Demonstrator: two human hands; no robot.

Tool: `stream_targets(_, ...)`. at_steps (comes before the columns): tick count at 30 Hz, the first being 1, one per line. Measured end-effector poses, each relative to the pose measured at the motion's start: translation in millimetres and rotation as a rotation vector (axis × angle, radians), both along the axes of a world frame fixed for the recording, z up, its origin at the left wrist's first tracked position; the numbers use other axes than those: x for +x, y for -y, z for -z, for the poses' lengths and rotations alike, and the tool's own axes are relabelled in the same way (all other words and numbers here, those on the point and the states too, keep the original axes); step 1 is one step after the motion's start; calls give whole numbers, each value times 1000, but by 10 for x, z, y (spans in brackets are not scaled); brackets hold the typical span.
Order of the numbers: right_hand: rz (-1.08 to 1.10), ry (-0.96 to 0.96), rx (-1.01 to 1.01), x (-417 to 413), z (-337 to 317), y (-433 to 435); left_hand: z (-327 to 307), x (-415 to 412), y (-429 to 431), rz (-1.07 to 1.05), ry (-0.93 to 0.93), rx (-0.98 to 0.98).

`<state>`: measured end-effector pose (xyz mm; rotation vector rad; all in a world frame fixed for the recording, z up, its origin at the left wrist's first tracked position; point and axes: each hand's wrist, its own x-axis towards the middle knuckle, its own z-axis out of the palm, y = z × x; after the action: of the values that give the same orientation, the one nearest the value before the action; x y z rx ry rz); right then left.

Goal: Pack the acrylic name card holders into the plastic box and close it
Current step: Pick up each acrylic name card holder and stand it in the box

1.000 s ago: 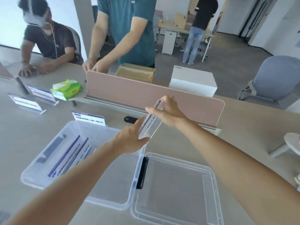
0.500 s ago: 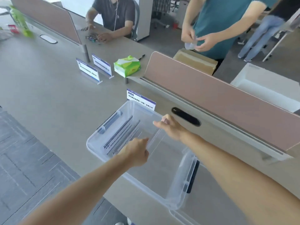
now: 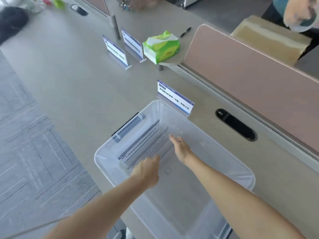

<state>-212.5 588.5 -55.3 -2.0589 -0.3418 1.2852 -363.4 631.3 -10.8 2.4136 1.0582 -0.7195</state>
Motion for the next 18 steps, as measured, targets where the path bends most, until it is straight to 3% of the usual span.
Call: stream_targets(18, 61, -187, 212, 135, 95, -119, 187, 39, -23, -128, 159, 29)
